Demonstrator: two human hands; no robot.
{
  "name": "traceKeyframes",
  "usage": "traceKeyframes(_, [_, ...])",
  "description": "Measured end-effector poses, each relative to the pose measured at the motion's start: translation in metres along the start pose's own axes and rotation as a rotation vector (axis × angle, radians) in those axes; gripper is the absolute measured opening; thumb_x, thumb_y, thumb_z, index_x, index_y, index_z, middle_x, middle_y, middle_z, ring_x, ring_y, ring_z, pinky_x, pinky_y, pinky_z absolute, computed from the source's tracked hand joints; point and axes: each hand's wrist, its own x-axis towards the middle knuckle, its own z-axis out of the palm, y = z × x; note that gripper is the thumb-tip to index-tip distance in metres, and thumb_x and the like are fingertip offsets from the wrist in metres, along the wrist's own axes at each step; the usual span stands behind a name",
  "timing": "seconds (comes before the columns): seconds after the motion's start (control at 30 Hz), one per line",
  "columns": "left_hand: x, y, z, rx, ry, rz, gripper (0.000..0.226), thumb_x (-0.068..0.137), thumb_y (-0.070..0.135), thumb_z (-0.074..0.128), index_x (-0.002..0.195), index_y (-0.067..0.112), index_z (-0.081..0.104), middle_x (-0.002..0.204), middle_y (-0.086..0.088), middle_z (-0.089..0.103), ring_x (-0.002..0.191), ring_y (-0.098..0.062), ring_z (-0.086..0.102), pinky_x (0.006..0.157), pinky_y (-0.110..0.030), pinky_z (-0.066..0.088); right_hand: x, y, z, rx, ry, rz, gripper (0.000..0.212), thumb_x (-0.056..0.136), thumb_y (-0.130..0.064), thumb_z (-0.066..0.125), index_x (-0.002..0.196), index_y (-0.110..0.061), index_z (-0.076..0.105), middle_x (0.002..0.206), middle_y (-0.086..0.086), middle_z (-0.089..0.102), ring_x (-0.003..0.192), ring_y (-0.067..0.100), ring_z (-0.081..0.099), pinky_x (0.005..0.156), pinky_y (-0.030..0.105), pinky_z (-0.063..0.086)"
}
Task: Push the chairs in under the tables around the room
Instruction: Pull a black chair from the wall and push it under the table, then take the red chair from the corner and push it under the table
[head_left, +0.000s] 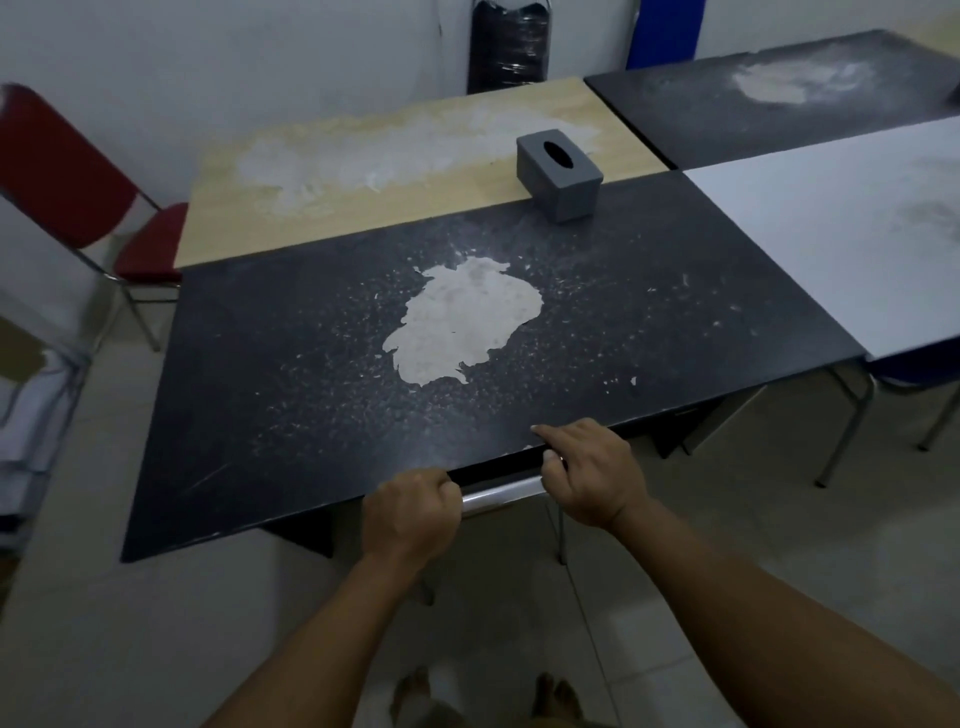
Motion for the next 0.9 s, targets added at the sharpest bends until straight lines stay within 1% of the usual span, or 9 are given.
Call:
traceKeyframes(0.27, [-0.003, 0.001, 0.004, -0.068, 0.102, 0.043, 0.038, 0.074, 0.035, 0.032, 0.068, 0.021, 0.067, 0.066, 0.002, 0.065, 0.059, -0.021, 0.057, 0.054, -0.028, 0.041, -0.001, 0.006, 0.002, 0.006, 0.015, -0.013, 0.044, 0.087, -0.035, 0.042, 0.11, -0.012, 0.072, 0.09, 0.002, 0.072, 0.081, 0.023, 0.061, 0.069, 0.036, 0.052])
traceKeyframes(0.4, [-0.004, 0.001, 0.003, -0.117, 0.05, -0.009, 0.027, 0.077, 0.032, 0.041, 0.076, 0.027, 0.067, 0.07, 0.009, 0.06, 0.066, -0.014, 0.053, 0.055, -0.025, 0.035, -0.001, 0.005, 0.001, -0.033, -0.012, -0.011, 0.044, 0.088, -0.038, 0.04, 0.111, -0.017, 0.072, 0.094, -0.001, 0.073, 0.086, 0.021, 0.061, 0.072, 0.035, 0.052])
traceKeyframes(0.47, [-0.004, -0.001, 0.001, -0.138, 0.004, -0.03, 0.025, 0.081, 0.034, 0.045, 0.088, 0.031, 0.068, 0.077, 0.011, 0.056, 0.073, -0.013, 0.053, 0.06, -0.026, 0.036, 0.0, 0.004, -0.001, -0.069, -0.108, 0.006, 0.047, 0.089, -0.04, 0.035, 0.108, -0.02, 0.072, 0.099, -0.003, 0.073, 0.088, 0.021, 0.062, 0.073, 0.034, 0.051])
traceKeyframes(0.53, [-0.005, -0.005, -0.003, -0.212, -0.083, -0.052, 0.02, 0.087, 0.032, 0.052, 0.098, 0.031, 0.069, 0.084, 0.013, 0.058, 0.079, -0.011, 0.056, 0.066, -0.027, 0.041, 0.006, 0.002, -0.004, -0.089, -0.292, 0.057, 0.05, 0.087, -0.045, 0.029, 0.102, -0.021, 0.07, 0.099, -0.002, 0.072, 0.085, 0.02, 0.062, 0.071, 0.031, 0.05])
traceKeyframes(0.57, [-0.004, -0.007, -0.005, -0.271, -0.121, -0.064, 0.017, 0.088, 0.029, 0.055, 0.099, 0.031, 0.069, 0.085, 0.014, 0.06, 0.079, -0.009, 0.058, 0.068, -0.027, 0.044, 0.011, -0.002, -0.007, -0.086, -0.384, 0.078, 0.048, 0.088, -0.046, 0.03, 0.104, -0.021, 0.068, 0.102, 0.0, 0.071, 0.086, 0.021, 0.061, 0.071, 0.03, 0.049])
traceKeyframes(0.63, [-0.006, -0.011, -0.01, -0.435, -0.143, -0.102, 0.011, 0.088, 0.025, 0.059, 0.093, 0.028, 0.069, 0.081, 0.015, 0.064, 0.075, -0.001, 0.062, 0.07, -0.024, 0.051, 0.026, -0.016, -0.01, -0.063, -0.498, 0.073, 0.042, 0.094, -0.046, 0.039, 0.122, -0.024, 0.063, 0.119, 0.001, 0.067, 0.102, 0.023, 0.061, 0.08, 0.032, 0.048])
traceKeyframes(0.67, [-0.008, -0.015, -0.013, -0.521, -0.115, -0.129, 0.01, 0.087, 0.026, 0.06, 0.091, 0.026, 0.069, 0.082, 0.013, 0.065, 0.076, 0.0, 0.063, 0.071, -0.025, 0.053, 0.035, -0.029, -0.01, -0.051, -0.514, 0.052, 0.045, 0.096, -0.047, 0.042, 0.13, -0.024, 0.058, 0.126, 0.002, 0.064, 0.111, 0.023, 0.059, 0.087, 0.034, 0.047])
traceKeyframes(0.73, [-0.012, -0.027, -0.016, -0.538, 0.012, -0.161, 0.018, 0.087, 0.032, 0.057, 0.094, 0.021, 0.069, 0.092, 0.007, 0.065, 0.089, -0.01, 0.062, 0.076, -0.029, 0.051, 0.05, -0.057, -0.003, 0.001, -0.5, 0.004, 0.051, 0.097, -0.052, 0.044, 0.137, -0.022, 0.053, 0.134, 0.003, 0.06, 0.12, 0.023, 0.055, 0.097, 0.036, 0.046])
traceKeyframes(0.9, [-0.042, -0.086, -0.036, -0.157, 0.254, -0.373, 0.044, 0.088, 0.058, 0.049, 0.099, 0.02, 0.069, 0.101, 0.004, 0.064, 0.095, -0.019, 0.056, 0.071, -0.03, 0.045, 0.08, -0.129, 0.034, -0.026, -0.472, -0.23, 0.058, 0.096, -0.059, 0.042, 0.141, -0.023, 0.048, 0.137, 0.008, 0.056, 0.128, 0.027, 0.046, 0.104, 0.041, 0.039])
